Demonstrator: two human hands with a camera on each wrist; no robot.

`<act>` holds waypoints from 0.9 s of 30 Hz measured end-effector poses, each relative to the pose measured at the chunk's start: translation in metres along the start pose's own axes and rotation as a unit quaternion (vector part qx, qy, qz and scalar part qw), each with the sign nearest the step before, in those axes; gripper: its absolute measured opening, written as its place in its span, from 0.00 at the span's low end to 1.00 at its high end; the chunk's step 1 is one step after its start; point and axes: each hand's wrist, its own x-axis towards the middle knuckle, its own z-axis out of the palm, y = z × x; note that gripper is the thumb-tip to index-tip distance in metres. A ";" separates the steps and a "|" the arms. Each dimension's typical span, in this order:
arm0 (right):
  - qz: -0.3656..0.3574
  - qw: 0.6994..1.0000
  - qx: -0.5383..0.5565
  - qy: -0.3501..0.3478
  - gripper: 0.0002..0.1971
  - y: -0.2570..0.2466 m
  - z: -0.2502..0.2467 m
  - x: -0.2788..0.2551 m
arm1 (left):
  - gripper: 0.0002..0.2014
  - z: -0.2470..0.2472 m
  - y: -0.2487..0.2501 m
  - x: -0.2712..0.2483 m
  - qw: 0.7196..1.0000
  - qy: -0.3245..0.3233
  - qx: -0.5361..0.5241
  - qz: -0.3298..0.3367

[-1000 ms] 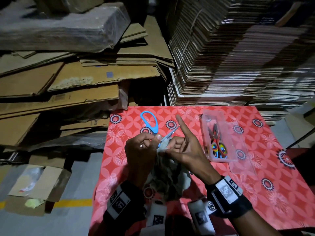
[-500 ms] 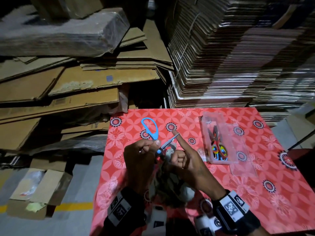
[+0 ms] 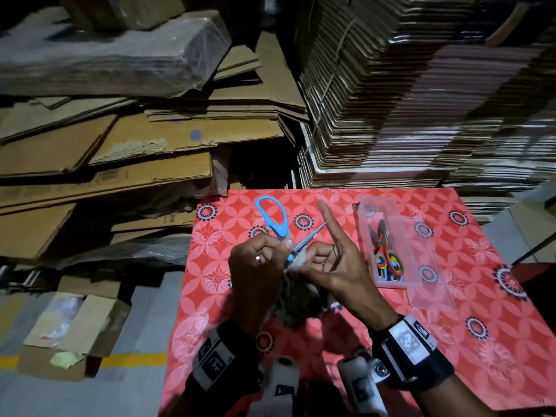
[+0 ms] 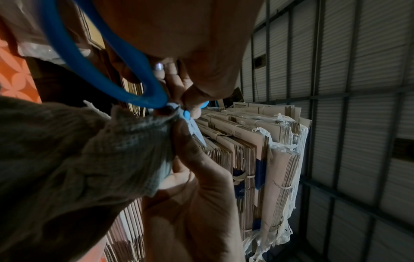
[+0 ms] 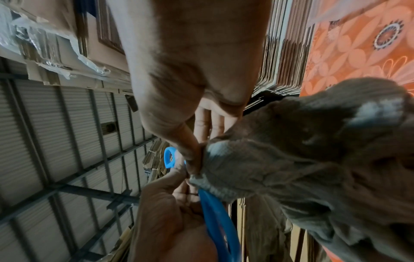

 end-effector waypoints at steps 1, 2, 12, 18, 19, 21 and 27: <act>-0.005 1.000 0.003 0.001 0.61 -0.001 0.001 0.000 | 0.14 0.000 0.002 -0.001 1.000 -0.002 -0.010 -0.004; -0.009 1.000 0.004 0.001 0.60 -0.001 0.002 -0.001 | 0.14 0.001 0.002 -0.001 1.000 -0.002 -0.009 -0.002; 0.061 0.997 -0.040 -0.018 0.49 0.026 -0.010 -0.029 | 0.13 -0.028 0.009 0.011 0.982 0.113 -0.135 -0.070; 0.019 0.995 -0.079 0.050 0.42 0.012 -0.025 -0.033 | 0.16 -0.034 -0.003 0.026 0.967 0.136 -0.175 -0.125; 0.011 0.995 -0.088 0.054 0.38 0.007 -0.026 -0.028 | 0.16 -0.031 -0.001 0.024 0.964 0.129 -0.186 -0.138; 0.002 0.993 -0.093 0.066 0.28 0.002 -0.027 -0.022 | 0.17 -0.028 0.001 0.021 0.961 0.112 -0.193 -0.161; -0.053 0.989 -0.060 0.123 0.20 -0.020 -0.042 -0.002 | 0.17 -0.026 0.013 0.016 0.973 0.038 -0.151 -0.170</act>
